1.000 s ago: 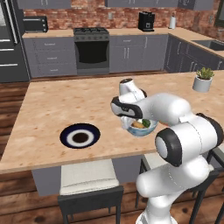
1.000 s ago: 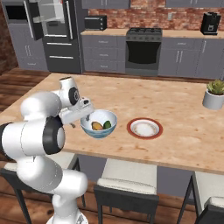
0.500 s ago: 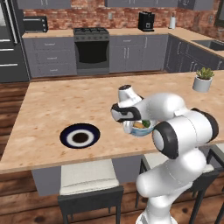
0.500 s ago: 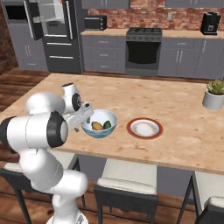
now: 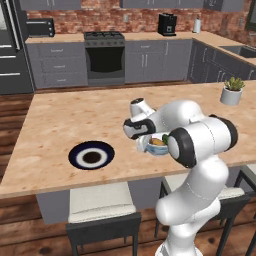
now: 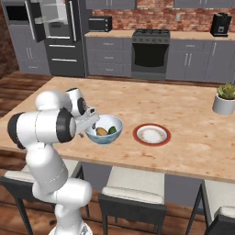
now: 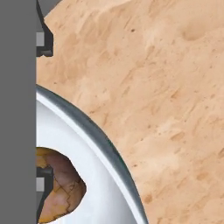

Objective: Pick the chicken drumstick and avocado from their plates and place them in the bowl. Then put the bowl in the fridge.

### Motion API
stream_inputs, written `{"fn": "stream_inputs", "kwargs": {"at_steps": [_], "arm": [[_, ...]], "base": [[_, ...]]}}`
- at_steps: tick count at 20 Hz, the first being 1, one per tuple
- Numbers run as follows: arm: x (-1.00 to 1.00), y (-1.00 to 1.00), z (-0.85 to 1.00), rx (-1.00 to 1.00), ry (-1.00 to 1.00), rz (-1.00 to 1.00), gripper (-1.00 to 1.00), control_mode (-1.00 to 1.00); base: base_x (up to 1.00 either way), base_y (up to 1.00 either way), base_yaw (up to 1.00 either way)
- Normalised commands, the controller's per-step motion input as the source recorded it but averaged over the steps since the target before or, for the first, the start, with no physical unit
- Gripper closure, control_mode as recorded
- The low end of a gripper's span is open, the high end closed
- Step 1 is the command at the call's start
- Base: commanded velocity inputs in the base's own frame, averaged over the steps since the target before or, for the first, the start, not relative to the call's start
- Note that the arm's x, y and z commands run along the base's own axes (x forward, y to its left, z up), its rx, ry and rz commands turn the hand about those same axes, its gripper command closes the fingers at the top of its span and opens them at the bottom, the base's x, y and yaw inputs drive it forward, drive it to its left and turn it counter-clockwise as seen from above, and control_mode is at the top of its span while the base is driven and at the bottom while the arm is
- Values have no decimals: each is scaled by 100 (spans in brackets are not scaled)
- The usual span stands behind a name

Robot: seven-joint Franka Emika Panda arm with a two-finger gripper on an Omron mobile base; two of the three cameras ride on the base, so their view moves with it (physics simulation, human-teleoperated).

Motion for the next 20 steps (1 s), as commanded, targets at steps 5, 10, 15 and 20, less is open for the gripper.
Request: {"fn": "stream_inputs", "kwargs": {"at_steps": [5,10,15,20], "arm": [[1,-4,-19,-2,8,-24,-100,-100],[-6,0,-19,0,6,-28,100,-100],[-28,-7,-13,0,0,-21,100,-100],[-20,-16,-10,0,0,-7,100,-100]], "base": [[0,0,0],[0,0,0],[0,0,0],[0,0,0]]}}
